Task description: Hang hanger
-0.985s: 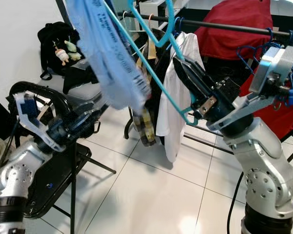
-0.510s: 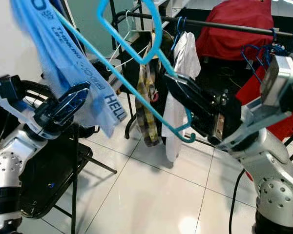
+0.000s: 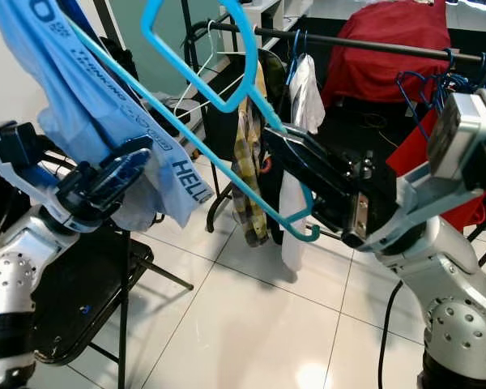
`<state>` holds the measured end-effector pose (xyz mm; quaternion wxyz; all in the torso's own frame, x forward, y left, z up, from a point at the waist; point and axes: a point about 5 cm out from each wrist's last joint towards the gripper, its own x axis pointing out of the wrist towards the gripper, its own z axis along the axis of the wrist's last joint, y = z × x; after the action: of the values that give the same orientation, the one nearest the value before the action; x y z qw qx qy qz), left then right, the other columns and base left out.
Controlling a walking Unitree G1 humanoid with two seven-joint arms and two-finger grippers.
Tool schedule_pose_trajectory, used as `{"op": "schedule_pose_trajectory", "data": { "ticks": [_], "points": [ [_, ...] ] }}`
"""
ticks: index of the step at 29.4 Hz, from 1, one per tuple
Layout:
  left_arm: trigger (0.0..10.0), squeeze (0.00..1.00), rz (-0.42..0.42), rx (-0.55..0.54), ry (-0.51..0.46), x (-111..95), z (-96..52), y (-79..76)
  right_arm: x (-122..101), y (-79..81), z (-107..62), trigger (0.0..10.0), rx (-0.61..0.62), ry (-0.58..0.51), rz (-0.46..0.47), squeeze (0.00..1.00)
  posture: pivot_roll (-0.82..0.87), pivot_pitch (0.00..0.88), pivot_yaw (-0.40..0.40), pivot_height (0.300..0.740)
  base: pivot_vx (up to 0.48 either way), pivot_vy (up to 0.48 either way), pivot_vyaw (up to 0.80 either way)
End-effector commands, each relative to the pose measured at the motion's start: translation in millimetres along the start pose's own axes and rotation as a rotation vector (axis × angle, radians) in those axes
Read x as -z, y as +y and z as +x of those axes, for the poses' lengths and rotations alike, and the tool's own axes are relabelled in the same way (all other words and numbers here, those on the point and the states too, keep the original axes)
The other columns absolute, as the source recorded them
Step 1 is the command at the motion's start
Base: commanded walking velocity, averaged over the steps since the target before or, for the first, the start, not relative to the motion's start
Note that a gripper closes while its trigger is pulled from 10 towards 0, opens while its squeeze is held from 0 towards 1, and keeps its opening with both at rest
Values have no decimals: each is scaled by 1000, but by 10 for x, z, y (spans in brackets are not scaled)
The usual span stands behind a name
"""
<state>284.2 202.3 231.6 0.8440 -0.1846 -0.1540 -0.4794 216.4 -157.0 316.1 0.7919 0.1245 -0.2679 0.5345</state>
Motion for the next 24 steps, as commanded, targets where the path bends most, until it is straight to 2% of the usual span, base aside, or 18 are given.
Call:
{"op": "schedule_pose_trajectory", "data": {
  "ticks": [1,6,8,9,10,11,12,16,21,24],
  "points": [
    [10000,1000,49,-3,63,4,-48,-10,-17,14,19,10000,-15,-11,9,0,-74,91,65,740,0,0,0],
    [10000,1000,95,-33,131,-43,-157,3,-25,19,-12,10000,-12,-7,18,0,-72,94,65,740,0,0,0],
    [10000,1000,156,-84,163,-175,-258,50,-36,27,-39,10000,-11,-3,24,0,-65,99,65,740,0,0,0],
    [10000,1000,156,-84,163,-175,-258,50,-36,27,-39,10000,-11,-3,24,0,-65,99,65,740,0,0,0],
    [10000,427,178,-103,164,-223,-281,69,-39,30,-44,10000,-11,-3,25,0,-65,99,65,740,0,0,0],
    [10000,157,213,-135,146,-301,-284,106,-39,39,-47,10000,-17,-1,28,0,-64,100,65,740,0,0,0],
    [10000,0,238,-157,123,-363,-275,134,-37,50,-50,10000,-25,1,31,0,-63,101,66,740,0,0,0],
    [10000,0,270,-172,60,-462,-227,146,-21,95,-80,10000,-56,29,38,0,-66,102,69,740,0,0,0],
    [10000,0,210,-114,-47,-531,-188,91,-24,119,-174,10000,-72,71,39,0,-72,104,73,740,0,0,0],
    [10000,0,192,-92,-74,-557,-181,72,-35,121,-194,10000,-71,77,38,0,-76,104,74,740,0,0,0]
  ]
}}
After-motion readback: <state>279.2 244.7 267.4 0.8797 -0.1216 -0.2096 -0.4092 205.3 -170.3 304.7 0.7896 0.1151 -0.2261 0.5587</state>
